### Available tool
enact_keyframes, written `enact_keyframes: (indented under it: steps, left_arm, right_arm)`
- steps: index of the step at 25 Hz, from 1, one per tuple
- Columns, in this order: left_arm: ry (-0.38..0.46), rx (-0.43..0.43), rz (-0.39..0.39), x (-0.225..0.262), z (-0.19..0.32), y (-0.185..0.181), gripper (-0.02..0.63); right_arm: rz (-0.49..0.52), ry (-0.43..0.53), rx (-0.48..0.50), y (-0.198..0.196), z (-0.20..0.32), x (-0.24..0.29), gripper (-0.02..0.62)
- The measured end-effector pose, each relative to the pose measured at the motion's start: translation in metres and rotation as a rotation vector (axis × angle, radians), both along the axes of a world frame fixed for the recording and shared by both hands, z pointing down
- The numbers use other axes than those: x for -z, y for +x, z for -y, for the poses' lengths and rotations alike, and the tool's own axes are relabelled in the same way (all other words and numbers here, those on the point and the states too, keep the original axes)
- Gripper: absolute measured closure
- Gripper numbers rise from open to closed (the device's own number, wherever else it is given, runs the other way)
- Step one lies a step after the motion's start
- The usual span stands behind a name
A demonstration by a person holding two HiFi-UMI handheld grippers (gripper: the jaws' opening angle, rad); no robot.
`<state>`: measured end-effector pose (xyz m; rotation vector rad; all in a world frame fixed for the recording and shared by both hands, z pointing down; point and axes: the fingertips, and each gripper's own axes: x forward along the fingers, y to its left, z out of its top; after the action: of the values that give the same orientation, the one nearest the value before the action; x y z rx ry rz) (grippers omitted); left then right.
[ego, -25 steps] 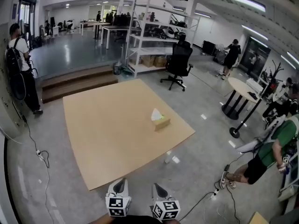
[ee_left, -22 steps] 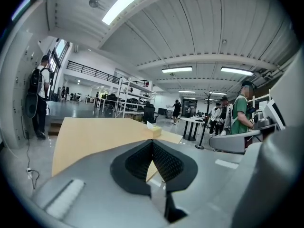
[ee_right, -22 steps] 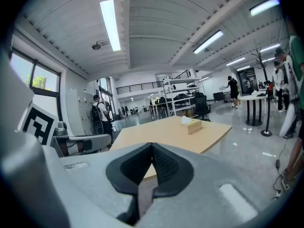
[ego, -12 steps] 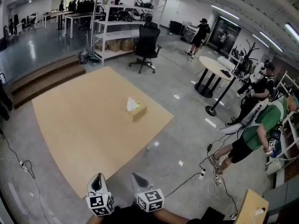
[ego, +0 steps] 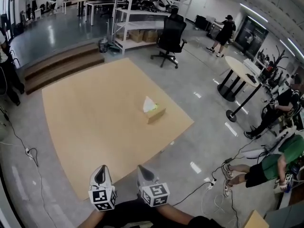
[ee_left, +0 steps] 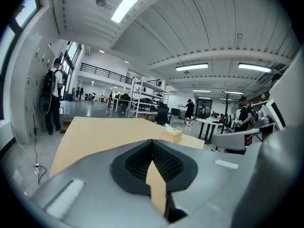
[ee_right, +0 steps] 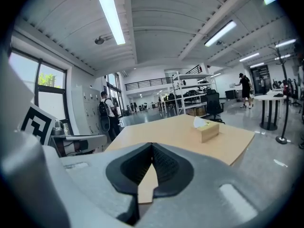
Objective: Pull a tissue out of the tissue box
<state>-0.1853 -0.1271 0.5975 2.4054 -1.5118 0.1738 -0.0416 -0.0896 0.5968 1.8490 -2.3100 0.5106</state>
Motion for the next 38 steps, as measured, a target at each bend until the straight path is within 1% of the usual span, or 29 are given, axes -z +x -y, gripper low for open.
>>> enact_keyframes:
  steps: [5,8,11,17,20,25,31,34,38]
  left_arm:
    - [0.006,0.057,0.016,0.008,0.042,0.020,0.588]
    - [-0.013,0.085,0.031,0.005,0.061,0.037,0.588]
    - [-0.029,0.104,0.042,-0.002,0.079,0.052,0.588]
    - [-0.031,0.138,0.044,-0.005,0.111,0.088,0.588]
    - [-0.030,0.146,0.053,-0.001,0.123,0.098,0.588]
    - [-0.024,0.136,0.051,0.002,0.137,0.111,0.588]
    - [-0.037,0.121,0.039,0.001,0.144,0.107,0.588]
    - [-0.027,0.106,0.023,0.004,0.148,0.106,0.588]
    - [-0.038,0.084,0.008,0.000,0.147,0.103,0.588]
  right_arm:
    - [-0.002,-0.008,0.064,0.023,0.053,0.004,0.604]
    - [0.004,-0.023,0.101,0.040,0.078,0.001,0.604]
    - [0.013,-0.032,0.136,0.052,0.100,-0.007,0.604]
    - [0.003,-0.027,0.185,0.085,0.136,-0.017,0.604]
    - [0.000,-0.035,0.180,0.102,0.151,-0.021,0.604]
    - [-0.002,-0.037,0.163,0.117,0.168,-0.020,0.604]
    - [-0.006,-0.058,0.141,0.111,0.170,-0.019,0.604]
    - [-0.027,-0.068,0.127,0.111,0.172,-0.020,0.604]
    - [-0.057,-0.075,0.105,0.112,0.173,-0.017,0.604]
